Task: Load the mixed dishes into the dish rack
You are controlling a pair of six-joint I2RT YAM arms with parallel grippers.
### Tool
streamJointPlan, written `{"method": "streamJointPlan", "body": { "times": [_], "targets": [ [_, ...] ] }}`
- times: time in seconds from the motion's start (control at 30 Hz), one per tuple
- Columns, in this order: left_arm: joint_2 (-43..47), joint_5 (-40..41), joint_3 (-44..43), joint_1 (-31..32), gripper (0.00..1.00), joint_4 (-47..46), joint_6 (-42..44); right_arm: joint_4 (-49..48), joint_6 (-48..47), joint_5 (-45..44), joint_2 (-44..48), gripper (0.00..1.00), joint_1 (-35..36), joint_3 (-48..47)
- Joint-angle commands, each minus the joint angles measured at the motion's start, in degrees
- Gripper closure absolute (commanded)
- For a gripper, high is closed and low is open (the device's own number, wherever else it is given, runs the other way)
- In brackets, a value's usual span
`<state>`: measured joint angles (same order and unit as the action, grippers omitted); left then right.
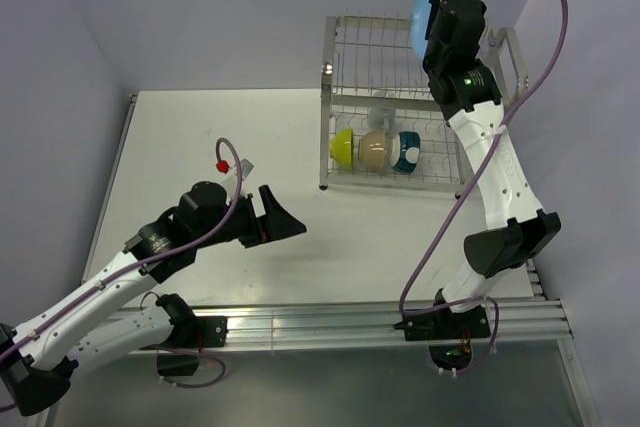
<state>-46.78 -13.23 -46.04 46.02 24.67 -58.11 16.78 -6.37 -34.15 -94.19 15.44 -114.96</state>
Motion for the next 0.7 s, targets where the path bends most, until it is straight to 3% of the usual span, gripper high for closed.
{"method": "streamJointPlan", "body": {
  "times": [0.0, 0.23, 0.67],
  "targets": [
    [0.1, -0.4, -0.8, 0.3, 0.01, -2.4, 0.4, 0.8, 0.2, -2.8, 2.6, 1.00, -0.8, 0.4],
    [0.9, -0.3, -0.1, 0.2, 0.01, -2.3, 0.1, 0.3, 0.1, -2.6, 5.9, 1.00, 0.6, 4.0],
    [2.9, -0.1, 0.5, 0.2, 0.01, -0.9, 0.3, 4.9, -3.9, -14.5, -2.3, 1.00, 10.8, -0.7]
  ]
}}
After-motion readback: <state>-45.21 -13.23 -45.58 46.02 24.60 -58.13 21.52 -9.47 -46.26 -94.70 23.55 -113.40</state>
